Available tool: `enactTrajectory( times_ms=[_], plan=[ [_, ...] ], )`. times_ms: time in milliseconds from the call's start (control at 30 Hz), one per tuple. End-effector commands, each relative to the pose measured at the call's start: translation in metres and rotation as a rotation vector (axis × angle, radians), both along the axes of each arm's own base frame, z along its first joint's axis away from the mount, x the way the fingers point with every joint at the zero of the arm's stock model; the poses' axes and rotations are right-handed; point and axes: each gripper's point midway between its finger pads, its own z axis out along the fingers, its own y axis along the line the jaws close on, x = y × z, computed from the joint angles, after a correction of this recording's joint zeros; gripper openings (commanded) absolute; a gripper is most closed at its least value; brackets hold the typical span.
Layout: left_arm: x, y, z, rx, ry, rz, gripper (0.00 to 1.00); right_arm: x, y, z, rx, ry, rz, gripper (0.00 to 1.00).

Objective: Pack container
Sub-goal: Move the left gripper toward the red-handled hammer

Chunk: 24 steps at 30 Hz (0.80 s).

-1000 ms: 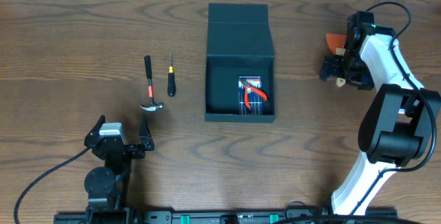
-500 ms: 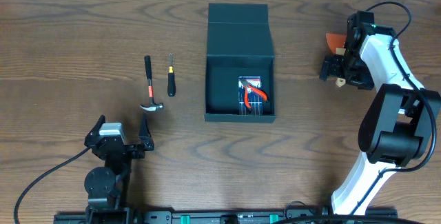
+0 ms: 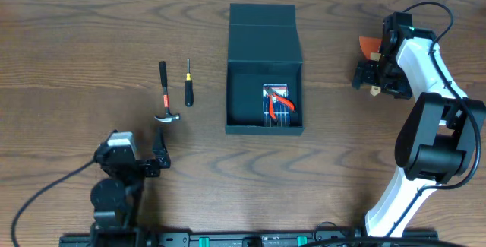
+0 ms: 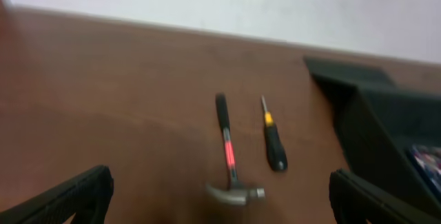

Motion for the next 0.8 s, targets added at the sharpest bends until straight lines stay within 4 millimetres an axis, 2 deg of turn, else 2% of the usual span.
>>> enactTrajectory(
  times_ms=[0, 167, 300, 400, 500, 633, 767],
  plan=[
    [0.005, 0.001, 0.037, -0.019, 0.038, 0.012, 0.99, 0.0, -0.002, 0.001, -0.011, -0.002, 0.007, 0.99],
    [0.033, 0.0, 0.071, 0.012, 0.261, 0.001, 0.99, 0.0, -0.002, 0.001, -0.011, -0.002, 0.007, 0.99],
    [0.056, -0.008, 0.075, -0.007, 0.523, -0.041, 0.99, 0.0, -0.002, 0.001, -0.011, -0.002, 0.007, 0.99],
    [0.072, -0.015, 0.068, -0.034, 0.696, -0.076, 0.98, 0.0, -0.002, 0.001, -0.011, -0.001, 0.007, 0.99],
    [0.092, -0.026, 0.056, -0.076, 0.783, -0.125, 0.99, 0.0, -0.002, 0.001, -0.011, -0.002, 0.007, 0.99],
    [0.099, -0.042, 0.029, -0.145, 0.871, -0.2, 0.98, 0.0, -0.002, 0.001, -0.011, -0.002, 0.007, 0.99],
    [0.096, -0.043, 0.003, -0.157, 0.97, -0.197, 0.99, 0.0, -0.002, 0.001, -0.011, -0.002, 0.007, 0.99]
  ],
)
